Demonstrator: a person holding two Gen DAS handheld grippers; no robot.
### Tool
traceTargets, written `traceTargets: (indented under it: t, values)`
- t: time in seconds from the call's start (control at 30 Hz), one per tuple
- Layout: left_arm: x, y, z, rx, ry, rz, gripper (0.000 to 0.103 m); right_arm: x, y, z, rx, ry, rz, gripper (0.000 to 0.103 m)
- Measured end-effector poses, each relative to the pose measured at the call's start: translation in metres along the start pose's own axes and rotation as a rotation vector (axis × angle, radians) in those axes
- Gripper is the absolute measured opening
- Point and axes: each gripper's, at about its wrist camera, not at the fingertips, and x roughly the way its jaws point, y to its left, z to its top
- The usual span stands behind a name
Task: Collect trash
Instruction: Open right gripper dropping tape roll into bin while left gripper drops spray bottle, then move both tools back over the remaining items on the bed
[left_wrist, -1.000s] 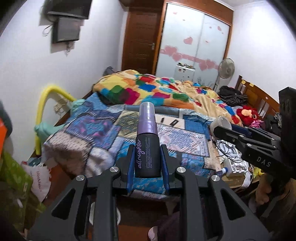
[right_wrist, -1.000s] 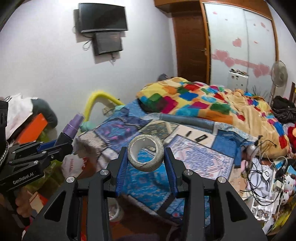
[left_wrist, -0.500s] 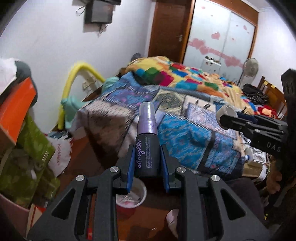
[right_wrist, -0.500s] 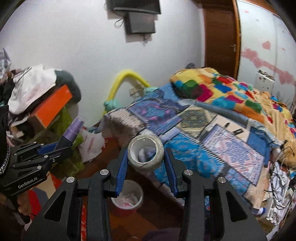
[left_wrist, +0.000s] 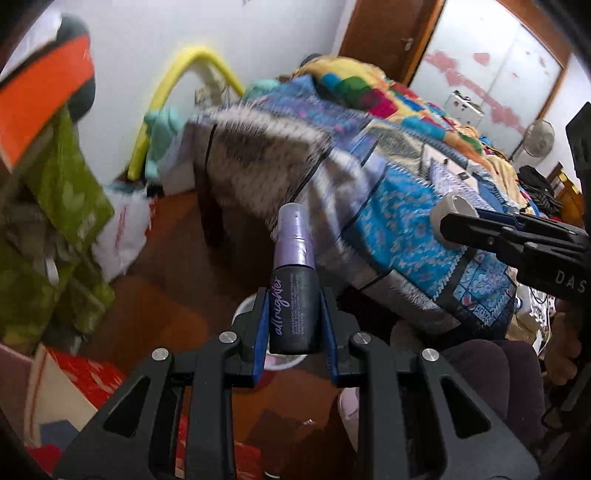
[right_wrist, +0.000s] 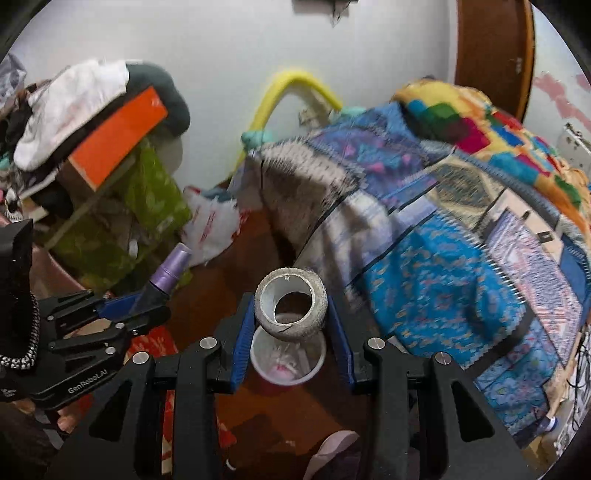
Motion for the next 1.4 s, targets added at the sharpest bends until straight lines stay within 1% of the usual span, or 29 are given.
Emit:
traceTargets:
  t: [0.13, 0.23, 0.33, 0.37, 0.43, 0.57, 0.67, 0.7, 0.73, 0.77, 0.8, 0.9, 1.1, 1.3, 1.4]
  values:
    - [0.023, 0.016, -0.005, -0.056, 0.05, -0.003, 0.025, 0.035, 0.007, 0.0, -0.008, 0.082, 0.034, 0.036]
    - [0.033, 0.024, -0.006, -0.089, 0.069, -0.007, 0.025, 0.055, 0.011, 0.004, -0.007, 0.115, 0.044, 0.036]
    - [0.042, 0.028, -0.002, -0.103, 0.082, -0.003, 0.025, 0.071, 0.014, 0.01, -0.002, 0.138, 0.081, 0.037]
    - [0.045, 0.029, -0.001, -0.106, 0.087, -0.003, 0.025, 0.075, 0.014, 0.012, 0.005, 0.148, 0.094, 0.037]
    - [0.05, 0.031, 0.001, -0.116, 0.094, -0.01, 0.025, 0.085, 0.013, 0.016, 0.02, 0.181, 0.108, 0.043]
    - [0.06, 0.03, 0.007, -0.119, 0.105, -0.022, 0.025, 0.091, 0.008, 0.019, 0.035, 0.187, 0.093, 0.044]
    - [0.068, 0.027, 0.013, -0.125, 0.114, -0.045, 0.025, 0.088, 0.002, 0.02, 0.038, 0.178, 0.075, 0.044]
    - [0.069, 0.027, 0.015, -0.129, 0.109, -0.042, 0.025, 0.086, 0.0, 0.02, 0.036, 0.175, 0.069, 0.044]
    - [0.072, 0.026, 0.017, -0.133, 0.107, -0.038, 0.029, 0.085, -0.002, 0.022, 0.036, 0.174, 0.067, 0.044]
    - [0.076, 0.025, 0.018, -0.129, 0.112, -0.037, 0.039, 0.083, -0.004, 0.022, 0.037, 0.17, 0.06, 0.044]
    - [0.079, 0.025, 0.018, -0.13, 0.118, -0.028, 0.043, 0.081, -0.006, 0.022, 0.039, 0.166, 0.052, 0.044]
    - [0.084, 0.024, 0.018, -0.133, 0.132, -0.013, 0.044, 0.079, -0.011, 0.02, 0.043, 0.17, 0.039, 0.045]
    - [0.07, 0.015, 0.015, -0.112, 0.108, 0.0, 0.044, 0.07, -0.019, 0.012, 0.049, 0.17, 0.025, 0.045]
    - [0.034, -0.003, 0.018, -0.072, 0.042, 0.02, 0.044, 0.046, -0.021, 0.008, 0.039, 0.131, 0.022, 0.045]
    - [0.012, -0.016, 0.022, -0.046, -0.004, 0.033, 0.044, 0.029, -0.025, 0.007, 0.045, 0.099, 0.026, 0.045]
